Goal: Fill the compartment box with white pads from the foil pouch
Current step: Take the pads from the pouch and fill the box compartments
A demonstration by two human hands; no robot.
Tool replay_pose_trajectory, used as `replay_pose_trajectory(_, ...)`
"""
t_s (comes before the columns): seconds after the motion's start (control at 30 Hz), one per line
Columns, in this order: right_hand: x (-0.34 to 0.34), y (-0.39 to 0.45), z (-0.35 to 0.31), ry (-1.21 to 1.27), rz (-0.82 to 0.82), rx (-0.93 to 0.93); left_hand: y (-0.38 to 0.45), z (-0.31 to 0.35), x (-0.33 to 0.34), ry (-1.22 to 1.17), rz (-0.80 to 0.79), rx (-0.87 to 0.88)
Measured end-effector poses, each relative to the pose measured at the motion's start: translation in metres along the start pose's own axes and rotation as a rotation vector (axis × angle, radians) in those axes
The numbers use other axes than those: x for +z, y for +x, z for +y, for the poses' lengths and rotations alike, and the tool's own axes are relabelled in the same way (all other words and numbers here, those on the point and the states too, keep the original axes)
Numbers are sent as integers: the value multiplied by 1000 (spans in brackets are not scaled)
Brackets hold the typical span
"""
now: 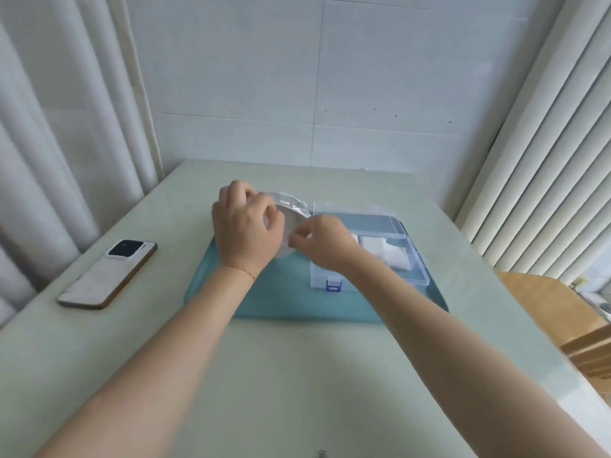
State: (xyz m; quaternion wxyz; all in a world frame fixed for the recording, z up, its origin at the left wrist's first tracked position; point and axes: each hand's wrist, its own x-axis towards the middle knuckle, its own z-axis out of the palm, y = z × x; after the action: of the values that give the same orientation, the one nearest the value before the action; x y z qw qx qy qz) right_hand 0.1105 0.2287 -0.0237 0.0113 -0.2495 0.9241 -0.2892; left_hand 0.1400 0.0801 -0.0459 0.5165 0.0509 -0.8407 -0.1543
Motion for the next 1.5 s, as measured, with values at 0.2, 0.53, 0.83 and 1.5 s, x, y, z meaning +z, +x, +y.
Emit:
replay_pose_trajectory(0.2, 46, 15, -33, -127, 2, -67, -21, -49, -21, 19, -219, -251)
replay_pose_trajectory(0.53, 60, 30, -40, -536, 6, 78, -20, -52, -32, -185, -452, -353)
replay_pose_trajectory(0.83, 49, 37, -43, -787, 33, -27, -16, -48, -27, -195, -441, -350)
replay_pose_trajectory(1.5, 13, 11, -23, 132, 139, 81, -23, -17, -34, -190, -501, -495)
